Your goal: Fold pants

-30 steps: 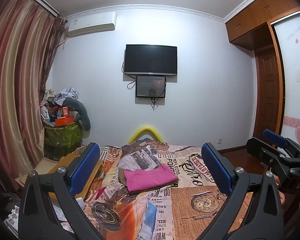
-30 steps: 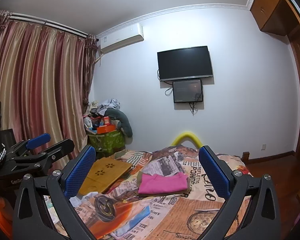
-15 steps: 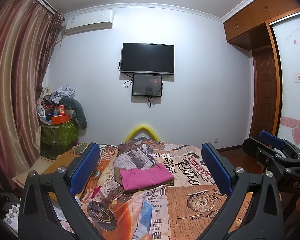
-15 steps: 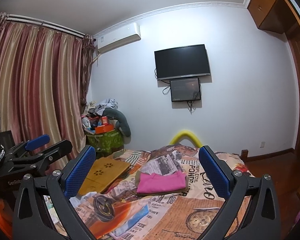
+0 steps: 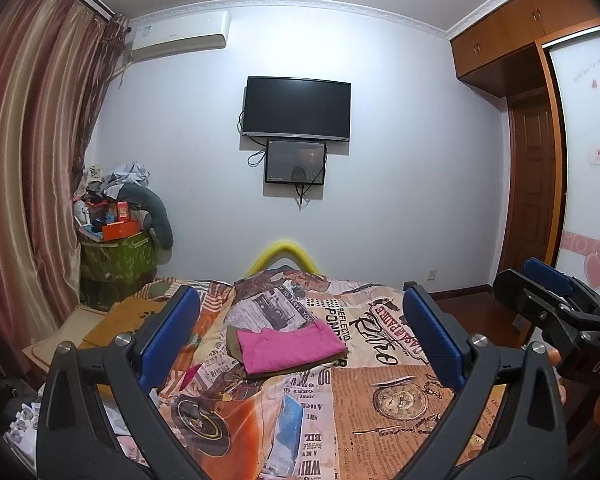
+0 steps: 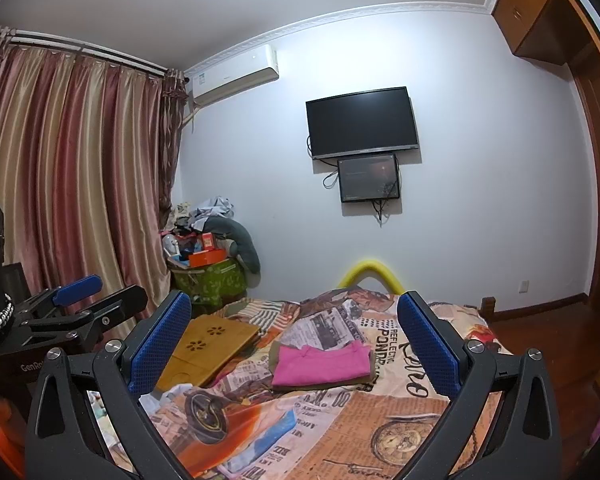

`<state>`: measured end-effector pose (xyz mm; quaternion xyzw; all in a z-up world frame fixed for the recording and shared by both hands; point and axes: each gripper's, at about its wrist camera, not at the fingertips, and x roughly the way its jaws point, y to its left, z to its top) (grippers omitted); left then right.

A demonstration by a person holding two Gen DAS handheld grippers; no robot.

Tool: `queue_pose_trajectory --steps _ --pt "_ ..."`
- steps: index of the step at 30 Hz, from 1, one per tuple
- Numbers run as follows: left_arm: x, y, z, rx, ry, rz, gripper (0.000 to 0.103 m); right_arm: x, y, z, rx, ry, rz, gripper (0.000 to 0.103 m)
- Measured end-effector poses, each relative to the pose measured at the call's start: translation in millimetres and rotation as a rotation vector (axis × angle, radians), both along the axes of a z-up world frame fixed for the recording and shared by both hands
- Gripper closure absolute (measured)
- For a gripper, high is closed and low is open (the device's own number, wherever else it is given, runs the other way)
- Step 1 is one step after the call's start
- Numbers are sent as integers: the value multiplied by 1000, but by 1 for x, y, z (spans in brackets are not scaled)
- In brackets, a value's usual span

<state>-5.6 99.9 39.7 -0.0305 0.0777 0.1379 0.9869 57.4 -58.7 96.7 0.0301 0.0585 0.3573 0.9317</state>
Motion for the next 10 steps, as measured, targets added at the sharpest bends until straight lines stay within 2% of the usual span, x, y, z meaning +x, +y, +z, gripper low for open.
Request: queue_pose_trajectory --steps 10 --pt "1 -3 1 10 4 -8 0 1 2 -3 1 12 0 0"
